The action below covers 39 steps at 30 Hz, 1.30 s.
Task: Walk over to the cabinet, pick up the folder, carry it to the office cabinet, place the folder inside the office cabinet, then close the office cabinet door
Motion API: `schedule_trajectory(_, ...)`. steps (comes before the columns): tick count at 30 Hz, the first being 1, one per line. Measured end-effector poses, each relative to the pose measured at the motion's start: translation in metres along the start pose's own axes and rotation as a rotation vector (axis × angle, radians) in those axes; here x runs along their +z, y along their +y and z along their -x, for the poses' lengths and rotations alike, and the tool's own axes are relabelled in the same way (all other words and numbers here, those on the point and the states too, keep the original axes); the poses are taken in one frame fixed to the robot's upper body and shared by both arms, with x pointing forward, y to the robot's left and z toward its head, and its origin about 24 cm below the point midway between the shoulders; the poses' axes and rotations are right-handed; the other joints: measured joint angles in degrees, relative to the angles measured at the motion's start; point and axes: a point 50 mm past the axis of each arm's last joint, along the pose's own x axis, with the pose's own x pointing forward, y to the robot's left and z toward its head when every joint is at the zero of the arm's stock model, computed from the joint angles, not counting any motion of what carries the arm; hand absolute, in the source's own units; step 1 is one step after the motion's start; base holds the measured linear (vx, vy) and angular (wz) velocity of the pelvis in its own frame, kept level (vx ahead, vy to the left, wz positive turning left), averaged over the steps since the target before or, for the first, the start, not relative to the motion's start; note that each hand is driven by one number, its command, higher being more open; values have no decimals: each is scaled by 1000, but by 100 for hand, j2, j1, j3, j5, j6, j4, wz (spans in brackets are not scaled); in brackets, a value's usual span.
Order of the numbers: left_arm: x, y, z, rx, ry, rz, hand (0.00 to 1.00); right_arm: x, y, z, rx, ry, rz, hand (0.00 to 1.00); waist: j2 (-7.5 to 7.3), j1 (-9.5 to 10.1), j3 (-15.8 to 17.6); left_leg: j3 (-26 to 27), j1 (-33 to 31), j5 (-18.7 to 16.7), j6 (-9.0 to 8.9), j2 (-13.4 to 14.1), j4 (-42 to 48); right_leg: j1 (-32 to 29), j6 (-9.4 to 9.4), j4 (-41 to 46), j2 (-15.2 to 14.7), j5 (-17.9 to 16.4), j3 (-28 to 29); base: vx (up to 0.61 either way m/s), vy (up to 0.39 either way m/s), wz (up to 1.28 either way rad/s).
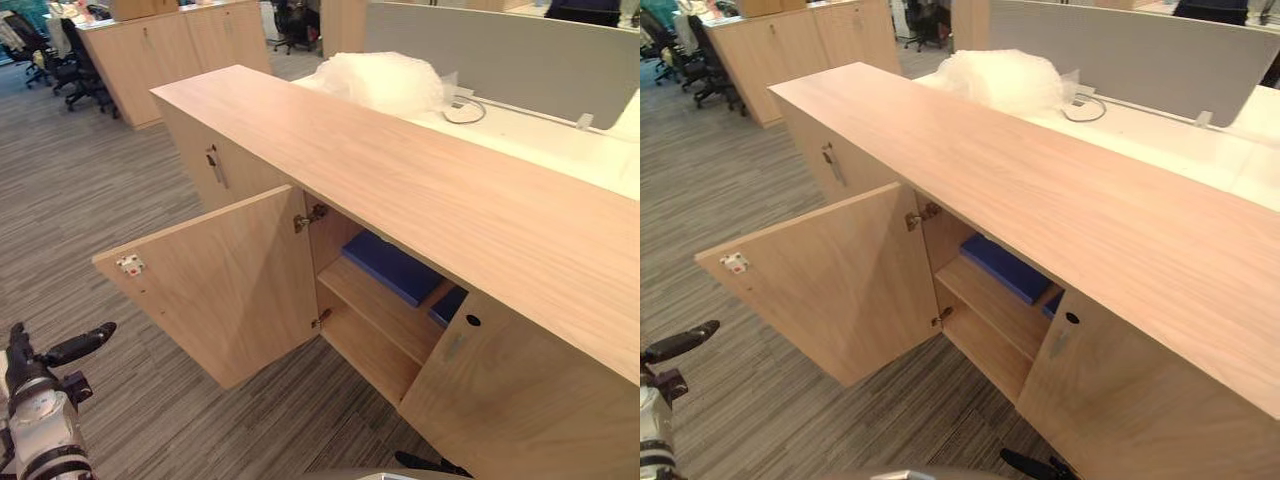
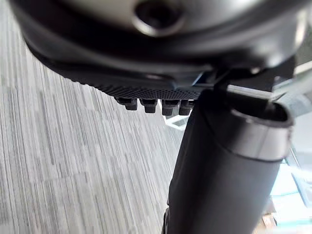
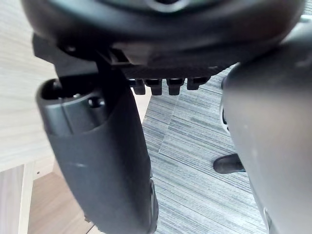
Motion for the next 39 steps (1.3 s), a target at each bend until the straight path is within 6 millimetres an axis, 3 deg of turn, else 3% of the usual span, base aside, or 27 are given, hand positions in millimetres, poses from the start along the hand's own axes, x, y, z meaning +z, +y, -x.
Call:
schedule_trajectory(7, -7, -13, -7, -109, 87, 28, 100, -7, -6, 2, 3, 4, -50, 100, -175, -109, 88, 340, 207, -9, -24, 40, -98, -109, 1, 215, -57, -1, 305, -20, 23, -26)
schedule_trajectory(14, 3, -21, -11, -181, 79, 84, 100, -34, -13, 9, -28, 55, -183, 100, -273, -161, 23, 613, 317, -22, -29, 64, -185, -193, 0, 291, -17, 0, 502, -19, 11, -18)
schedule_trajectory(21, -1, -16, -13, -132, 115, 295, 100, -46, -13, 11, -38, 83, -266, 100, -384, -296, -66, 752, 398, -30, 3, 83, -243, -230, 1, 290, 17, 17, 647, -14, 12, -11)
schedule_trajectory(28, -9, -9, -13, -92, 146, 366, 100, -43, -19, 11, -58, 63, -312, 100, -417, -308, -149, 877, 455, -44, 8, 146, -242, -248, -64, 272, 93, 105, 744, -11, 11, -10)
schedule_trajectory(30, -8, -14, -13, -107, 149, 333, 100, -43, -19, 12, -58, 64, -312, 100, -435, -311, -202, 874, 455, -45, 9, 144, -243, -247, -63, 252, 95, 105, 741, -13, 4, 2)
schedule_trajectory(35, -2, -49, -8, -214, 125, 78, 100, -42, -22, 12, -64, 64, -298, 100, -412, -232, -238, 580, 343, 53, 64, 58, -244, -195, -59, 259, -30, 106, 515, -38, 10, 34)
schedule_trajectory(39, -5, -89, 20, -401, 7, -253, 100, -36, -31, 12, -76, 57, -238, 100, -405, 35, -231, 258, 234, 131, 94, -106, -196, -167, -51, 440, -256, 108, 234, -47, 45, 48)
